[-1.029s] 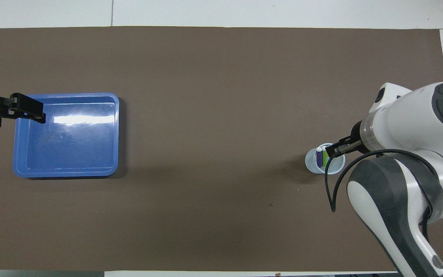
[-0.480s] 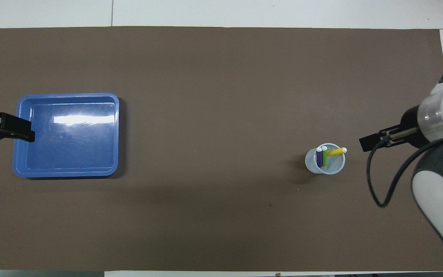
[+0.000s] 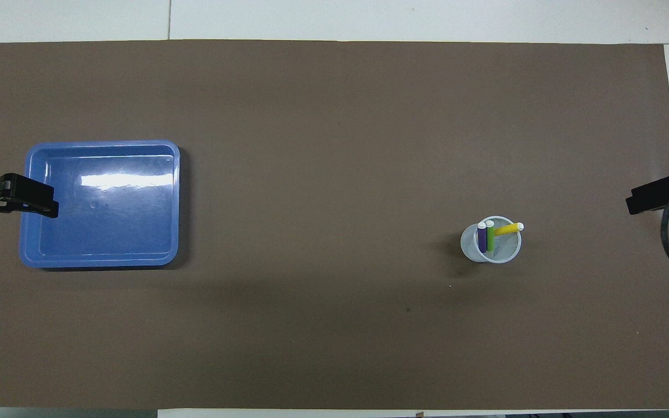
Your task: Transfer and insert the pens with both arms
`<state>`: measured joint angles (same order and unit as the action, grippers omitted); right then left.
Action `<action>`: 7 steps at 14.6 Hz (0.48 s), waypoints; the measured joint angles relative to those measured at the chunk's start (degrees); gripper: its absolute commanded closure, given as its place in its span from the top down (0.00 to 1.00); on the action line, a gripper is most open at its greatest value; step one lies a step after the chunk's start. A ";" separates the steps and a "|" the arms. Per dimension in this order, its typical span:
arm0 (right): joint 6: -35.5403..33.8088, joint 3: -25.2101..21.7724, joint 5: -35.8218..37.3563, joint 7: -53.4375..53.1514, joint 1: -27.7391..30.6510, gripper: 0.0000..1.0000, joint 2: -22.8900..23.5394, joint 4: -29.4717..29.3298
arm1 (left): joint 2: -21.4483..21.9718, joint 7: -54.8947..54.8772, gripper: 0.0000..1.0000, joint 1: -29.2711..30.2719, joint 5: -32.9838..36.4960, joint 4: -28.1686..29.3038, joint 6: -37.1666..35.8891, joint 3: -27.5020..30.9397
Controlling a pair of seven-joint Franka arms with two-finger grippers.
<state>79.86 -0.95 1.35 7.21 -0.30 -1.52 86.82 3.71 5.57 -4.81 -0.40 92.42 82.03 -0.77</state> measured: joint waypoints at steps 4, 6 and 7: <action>1.34 -1.79 -0.09 -2.65 -1.20 1.00 1.39 -0.65 | 0.11 0.00 1.00 0.01 0.00 -0.01 0.14 0.16; 1.35 -2.36 -0.14 -3.34 -1.37 1.00 1.43 -0.69 | 0.12 0.00 1.00 0.01 0.00 -0.01 0.14 0.17; 1.34 -2.63 -0.14 -3.38 -1.35 1.00 1.46 -0.69 | 0.12 0.00 1.00 0.01 0.00 -0.01 0.14 0.17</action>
<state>81.20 -3.58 1.20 3.82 -1.65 -0.06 86.13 3.83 5.58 -4.81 -0.40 92.41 82.17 -0.60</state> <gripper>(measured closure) 0.000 0.000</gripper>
